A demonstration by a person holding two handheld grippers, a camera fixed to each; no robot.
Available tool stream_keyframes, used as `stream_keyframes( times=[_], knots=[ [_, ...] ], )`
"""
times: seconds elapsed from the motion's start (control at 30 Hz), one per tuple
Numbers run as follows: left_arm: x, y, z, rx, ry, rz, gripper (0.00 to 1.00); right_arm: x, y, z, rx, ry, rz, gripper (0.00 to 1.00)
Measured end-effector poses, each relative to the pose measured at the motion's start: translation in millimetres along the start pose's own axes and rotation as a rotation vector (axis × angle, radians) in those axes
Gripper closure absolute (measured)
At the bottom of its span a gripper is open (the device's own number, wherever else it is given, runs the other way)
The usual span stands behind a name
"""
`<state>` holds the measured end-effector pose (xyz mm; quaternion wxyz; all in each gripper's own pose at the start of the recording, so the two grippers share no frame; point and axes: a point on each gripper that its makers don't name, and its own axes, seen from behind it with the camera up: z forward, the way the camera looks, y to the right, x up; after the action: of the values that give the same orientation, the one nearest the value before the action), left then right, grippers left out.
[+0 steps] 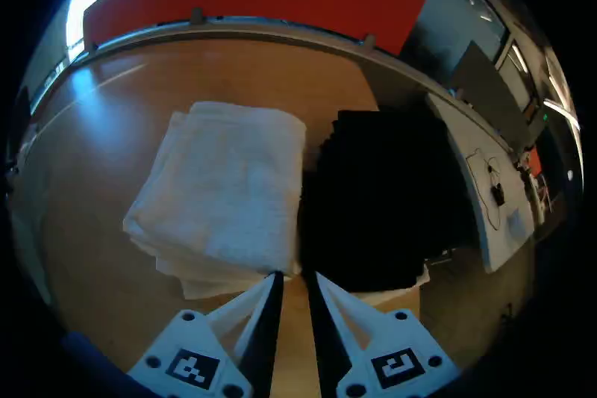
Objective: Fold towel
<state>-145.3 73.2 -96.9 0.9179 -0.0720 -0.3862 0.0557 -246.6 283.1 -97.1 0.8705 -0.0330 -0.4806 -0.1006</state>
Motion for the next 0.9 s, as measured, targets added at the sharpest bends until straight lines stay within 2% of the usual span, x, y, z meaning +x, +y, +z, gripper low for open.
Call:
stream_keyframes(
  times=[0.07, 0.13, 0.17, 0.33, 0.5, 0.57, 0.9],
  knots=[
    [0, 0.2, -0.2, 0.0, 0.0, -0.001, 0.07, -2, 1, -1.5, -0.005, 0.0, -0.002, 0.66],
    [0, 0.3, -0.3, -0.001, 0.0, -0.002, 0.07, -4, 3, -2.7, -0.014, 0.0, -0.002, 0.52],
    [-1, 0.3, -0.2, -0.001, 0.0, -0.002, 0.07, -5, 4, -3.1, -0.019, 0.0, -0.002, 0.49],
    [0, 0.9, -0.2, -0.003, 0.002, -0.001, 0.07, -7, 5, -4.8, -0.029, 0.009, 0.008, 0.44],
    [1, 1.5, -0.2, -0.005, 0.004, -0.002, 0.07, -6, 3, -8.3, -0.036, 0.031, 0.019, 0.09],
    [1, 1.6, -0.6, -0.007, 0.006, -0.002, 0.07, -5, 3, -9.4, -0.043, 0.036, 0.021, 0.02],
    [1, 1.1, -3.3, -0.009, 0.012, -0.004, 0.07, 5, -1, -19.3, -0.048, 0.077, 0.019, 0.0]
  ],
)
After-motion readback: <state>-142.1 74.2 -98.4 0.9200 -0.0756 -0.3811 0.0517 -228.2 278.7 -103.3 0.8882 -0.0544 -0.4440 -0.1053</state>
